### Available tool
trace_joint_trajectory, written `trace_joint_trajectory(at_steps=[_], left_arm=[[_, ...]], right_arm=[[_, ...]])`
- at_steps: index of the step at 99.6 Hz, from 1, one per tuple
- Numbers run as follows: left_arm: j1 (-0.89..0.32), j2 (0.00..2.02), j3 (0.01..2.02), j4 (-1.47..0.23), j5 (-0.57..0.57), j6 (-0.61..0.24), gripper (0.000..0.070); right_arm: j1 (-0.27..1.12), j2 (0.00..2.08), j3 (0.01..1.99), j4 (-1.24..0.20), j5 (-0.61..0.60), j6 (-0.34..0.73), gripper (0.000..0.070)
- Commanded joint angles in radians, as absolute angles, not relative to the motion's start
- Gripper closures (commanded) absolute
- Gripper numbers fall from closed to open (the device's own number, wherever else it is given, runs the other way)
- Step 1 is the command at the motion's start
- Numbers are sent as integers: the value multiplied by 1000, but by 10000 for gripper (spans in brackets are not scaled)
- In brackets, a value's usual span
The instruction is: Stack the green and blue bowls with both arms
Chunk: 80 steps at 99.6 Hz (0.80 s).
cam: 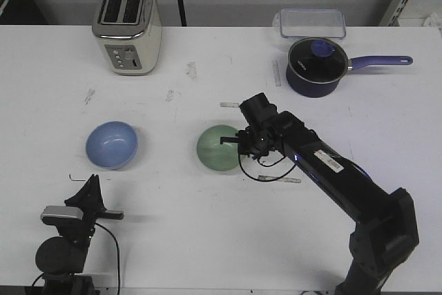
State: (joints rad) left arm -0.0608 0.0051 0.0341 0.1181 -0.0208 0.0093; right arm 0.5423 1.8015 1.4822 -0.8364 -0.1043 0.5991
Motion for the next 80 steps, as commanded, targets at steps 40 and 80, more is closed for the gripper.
trace_joint_trajectory(at_steps=[40, 80], left_arm=[[-59, 3, 12, 129, -20, 7, 698], [-59, 3, 12, 130, -20, 7, 698]], right_arm=[[541, 1650, 1503, -744, -18, 459, 347], [392, 1438, 1370, -513, -19, -108, 354]])
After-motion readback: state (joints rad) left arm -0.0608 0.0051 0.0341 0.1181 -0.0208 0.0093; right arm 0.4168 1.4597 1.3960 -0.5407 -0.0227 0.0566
